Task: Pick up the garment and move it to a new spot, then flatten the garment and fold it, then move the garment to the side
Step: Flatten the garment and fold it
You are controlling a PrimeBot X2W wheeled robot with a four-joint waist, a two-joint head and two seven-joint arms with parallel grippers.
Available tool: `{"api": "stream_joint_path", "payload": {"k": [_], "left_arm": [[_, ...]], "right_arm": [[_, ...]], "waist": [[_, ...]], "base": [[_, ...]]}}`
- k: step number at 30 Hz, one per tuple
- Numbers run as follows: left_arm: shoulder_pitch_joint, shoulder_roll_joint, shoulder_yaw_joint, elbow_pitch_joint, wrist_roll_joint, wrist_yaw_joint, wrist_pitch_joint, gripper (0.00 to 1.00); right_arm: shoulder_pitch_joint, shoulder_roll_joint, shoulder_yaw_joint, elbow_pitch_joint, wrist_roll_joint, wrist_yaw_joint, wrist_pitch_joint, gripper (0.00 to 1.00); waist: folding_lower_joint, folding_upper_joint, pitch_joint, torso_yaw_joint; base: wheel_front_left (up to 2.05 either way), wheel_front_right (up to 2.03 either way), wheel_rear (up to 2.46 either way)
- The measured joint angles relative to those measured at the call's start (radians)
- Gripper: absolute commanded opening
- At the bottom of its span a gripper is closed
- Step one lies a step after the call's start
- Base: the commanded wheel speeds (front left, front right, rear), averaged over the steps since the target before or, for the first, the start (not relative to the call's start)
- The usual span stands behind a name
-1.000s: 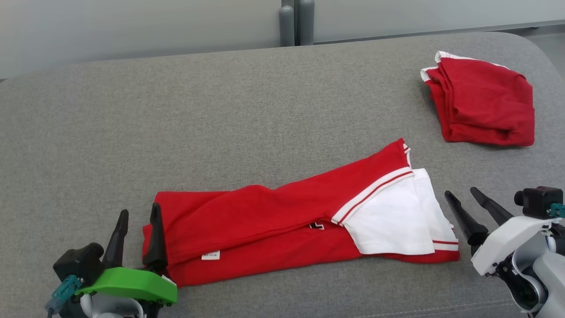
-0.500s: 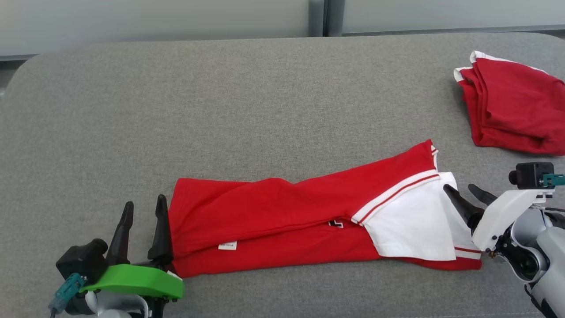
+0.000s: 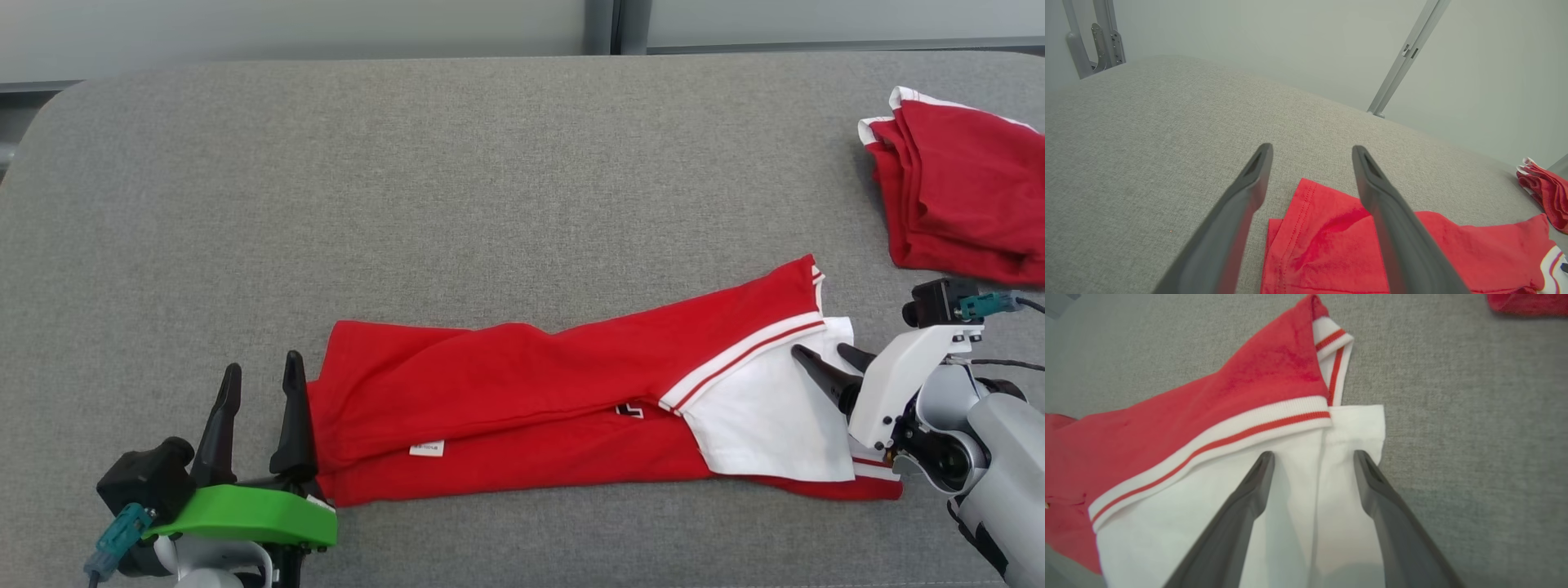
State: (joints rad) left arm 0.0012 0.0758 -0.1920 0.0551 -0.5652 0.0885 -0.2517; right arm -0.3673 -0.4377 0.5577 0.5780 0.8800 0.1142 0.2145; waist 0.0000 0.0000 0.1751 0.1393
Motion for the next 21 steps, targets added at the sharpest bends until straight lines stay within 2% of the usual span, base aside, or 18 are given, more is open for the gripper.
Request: {"api": "stream_joint_path", "payload": {"k": [6, 8, 10, 11, 12, 14, 15, 21], "left_arm": [[0.000, -0.004, 0.002, -0.004, 0.006, 0.000, 0.000, 1.00], [0.000, -0.005, 0.002, -0.005, 0.007, 0.000, 0.000, 1.00], [0.000, -0.007, 0.003, -0.006, 0.007, 0.000, 0.000, 1.00], [0.000, -0.007, 0.003, -0.006, 0.007, 0.000, 0.000, 1.00], [0.000, -0.008, 0.004, -0.006, 0.007, 0.000, 0.000, 1.00], [0.000, -0.010, 0.009, -0.007, 0.007, 0.000, 0.000, 1.00], [0.000, -0.011, 0.012, -0.008, 0.007, 0.000, 0.000, 1.00], [0.004, -0.018, 0.035, -0.008, 0.007, 0.000, 0.000, 1.00]], "right_arm": [[-0.041, 0.015, 0.012, 0.033, 0.002, 0.000, 0.037, 0.98], [-0.053, 0.024, 0.017, 0.044, 0.003, 0.000, 0.051, 0.79], [-0.060, 0.027, 0.023, 0.052, 0.011, 0.000, 0.060, 0.46], [-0.062, 0.028, 0.025, 0.054, 0.011, 0.000, 0.060, 0.44], [-0.065, 0.028, 0.026, 0.057, 0.012, 0.000, 0.061, 0.36], [-0.073, 0.030, 0.033, 0.060, 0.012, 0.000, 0.061, 0.15], [-0.077, 0.034, 0.035, 0.060, 0.012, 0.000, 0.061, 0.00], [-0.100, 0.034, 0.040, 0.065, 0.008, 0.009, 0.044, 0.00]], "waist": [[0.0000, 0.0000, 0.008, 0.004], [0.0000, 0.0000, 0.010, 0.006], [0.0000, 0.0000, 0.012, 0.009], [0.0000, 0.0000, 0.014, 0.011], [0.0000, 0.0000, 0.014, 0.012], [0.0000, 0.0000, 0.016, 0.016], [0.0000, 0.0000, 0.017, 0.017], [0.0000, 0.0000, 0.009, 0.009]], "base": [[0.00, 0.00, 0.00], [0.00, 0.00, 0.00], [0.00, 0.00, 0.00], [0.00, 0.00, 0.00], [0.00, 0.00, 0.00], [0.00, 0.00, 0.00], [0.00, 0.00, 0.00], [0.00, 0.00, 0.00]]}}
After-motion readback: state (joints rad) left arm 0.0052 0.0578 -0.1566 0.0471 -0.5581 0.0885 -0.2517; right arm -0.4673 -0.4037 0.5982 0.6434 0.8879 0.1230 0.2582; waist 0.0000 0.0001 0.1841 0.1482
